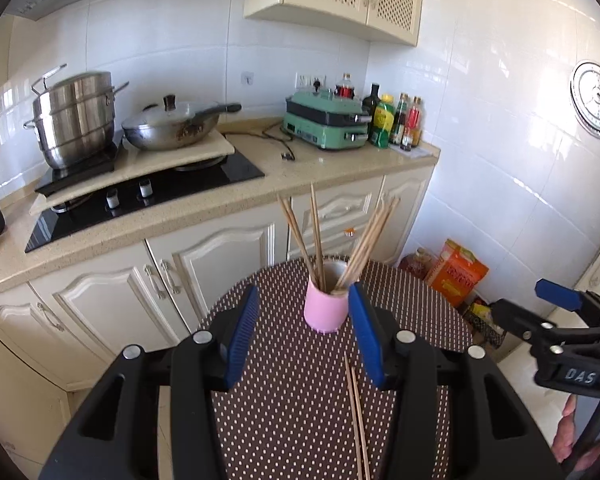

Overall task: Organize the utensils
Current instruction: 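Move both open tools back down to the last loose chopsticks, then close the right tool on a wooden chopstick, then close the left tool on the other chopstick while the right tool holds its own, then lift both held chopsticks and carry them over the pink cup, then lower the chopsticks into the pink cup and open both tools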

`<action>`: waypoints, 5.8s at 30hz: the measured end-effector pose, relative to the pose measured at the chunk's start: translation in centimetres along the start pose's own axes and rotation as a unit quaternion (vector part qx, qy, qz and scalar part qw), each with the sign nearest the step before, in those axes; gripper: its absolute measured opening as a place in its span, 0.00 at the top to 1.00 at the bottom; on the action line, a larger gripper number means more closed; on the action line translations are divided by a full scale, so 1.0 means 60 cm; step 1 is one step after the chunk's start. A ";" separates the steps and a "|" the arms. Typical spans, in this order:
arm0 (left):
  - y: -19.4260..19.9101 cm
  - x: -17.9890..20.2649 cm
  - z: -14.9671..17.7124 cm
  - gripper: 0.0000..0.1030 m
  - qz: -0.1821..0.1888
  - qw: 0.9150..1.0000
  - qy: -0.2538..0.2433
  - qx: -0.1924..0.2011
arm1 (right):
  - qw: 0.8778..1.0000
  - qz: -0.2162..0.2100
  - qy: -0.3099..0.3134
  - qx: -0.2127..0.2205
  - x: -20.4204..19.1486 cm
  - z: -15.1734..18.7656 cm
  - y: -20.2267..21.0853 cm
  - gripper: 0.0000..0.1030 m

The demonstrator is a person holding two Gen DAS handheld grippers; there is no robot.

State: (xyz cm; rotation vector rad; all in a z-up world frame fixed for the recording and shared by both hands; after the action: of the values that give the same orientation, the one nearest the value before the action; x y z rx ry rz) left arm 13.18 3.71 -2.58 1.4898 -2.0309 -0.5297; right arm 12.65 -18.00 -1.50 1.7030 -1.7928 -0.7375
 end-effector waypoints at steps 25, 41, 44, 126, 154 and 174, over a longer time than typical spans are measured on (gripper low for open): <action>-0.241 -0.081 0.261 0.55 -0.011 0.960 0.051 -0.275 | 0.970 0.064 0.012 -0.233 -0.042 0.240 -0.340 0.09; -0.321 -0.100 0.272 0.55 -0.020 0.949 0.067 -0.307 | 0.966 0.053 0.081 -0.240 -0.145 0.229 -0.406 0.78; -0.339 -0.089 0.269 0.55 0.002 0.946 0.080 -0.314 | 0.966 0.033 0.063 -0.248 -0.136 0.216 -0.414 0.91; -0.121 -0.044 -0.097 0.95 -0.030 0.996 0.082 0.024 | 0.993 -0.081 -0.038 0.072 0.005 -0.094 -0.146 0.94; -0.328 -0.060 -0.071 0.95 -0.003 0.994 0.080 -0.078 | 0.995 -0.088 -0.026 -0.039 -0.070 -0.117 -0.331 0.94; -0.252 -0.042 -0.051 0.63 -0.009 0.998 0.022 -0.065 | 0.992 -0.076 -0.056 -0.084 -0.027 -0.081 -0.277 0.28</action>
State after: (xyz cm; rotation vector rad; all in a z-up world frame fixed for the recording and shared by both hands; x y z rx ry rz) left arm 26.76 1.53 -9.96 1.4315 -1.9132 -0.6189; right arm 27.76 -17.19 -10.06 1.7285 -1.6345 -1.0378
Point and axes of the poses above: each gripper's, at about its wrist camera, not at the fingertips, and y roughly against the way its jaws point, x to its right, z to its underside, the point moved 2 cm from there along -y, roughly the way its jaws point, and after that the axes turned 10 degrees about z, right-handed, at the moved point
